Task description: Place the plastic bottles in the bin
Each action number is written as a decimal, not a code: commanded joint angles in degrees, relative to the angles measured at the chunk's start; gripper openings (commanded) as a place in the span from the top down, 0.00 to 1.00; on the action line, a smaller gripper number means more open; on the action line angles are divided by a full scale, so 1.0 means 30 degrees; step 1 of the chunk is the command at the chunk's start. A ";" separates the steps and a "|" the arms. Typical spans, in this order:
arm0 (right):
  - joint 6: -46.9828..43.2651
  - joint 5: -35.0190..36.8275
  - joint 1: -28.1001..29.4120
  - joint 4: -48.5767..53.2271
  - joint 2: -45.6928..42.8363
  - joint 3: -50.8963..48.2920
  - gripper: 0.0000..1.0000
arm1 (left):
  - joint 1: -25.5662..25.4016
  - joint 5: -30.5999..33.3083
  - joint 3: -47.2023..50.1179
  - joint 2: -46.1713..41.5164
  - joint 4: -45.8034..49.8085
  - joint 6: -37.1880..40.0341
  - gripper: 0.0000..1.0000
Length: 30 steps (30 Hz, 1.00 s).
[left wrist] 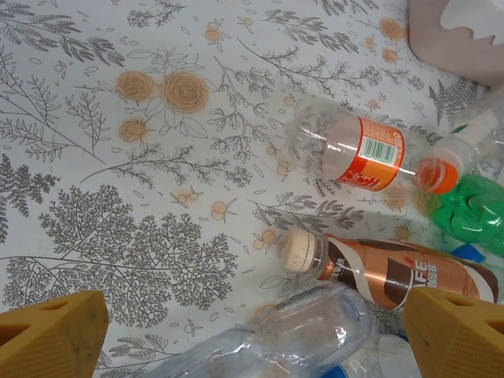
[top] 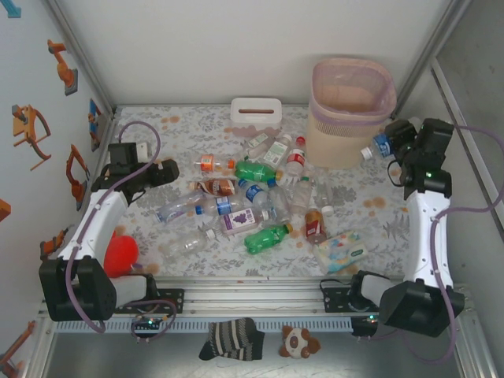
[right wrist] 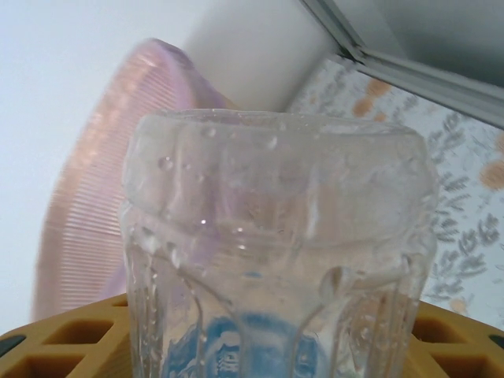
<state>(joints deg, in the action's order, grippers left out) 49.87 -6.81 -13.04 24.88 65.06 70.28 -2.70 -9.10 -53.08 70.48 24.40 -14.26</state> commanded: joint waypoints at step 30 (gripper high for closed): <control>-1.3532 0.4040 0.4341 0.6142 1.5231 1.9555 0.43 | -0.0565 0.0544 -0.0200 -0.0625 0.0289 0.0270 0.04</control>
<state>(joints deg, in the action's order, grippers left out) 14.22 1.15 -0.75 40.82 108.53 125.01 -4.12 -8.14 -53.08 69.71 24.49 -14.35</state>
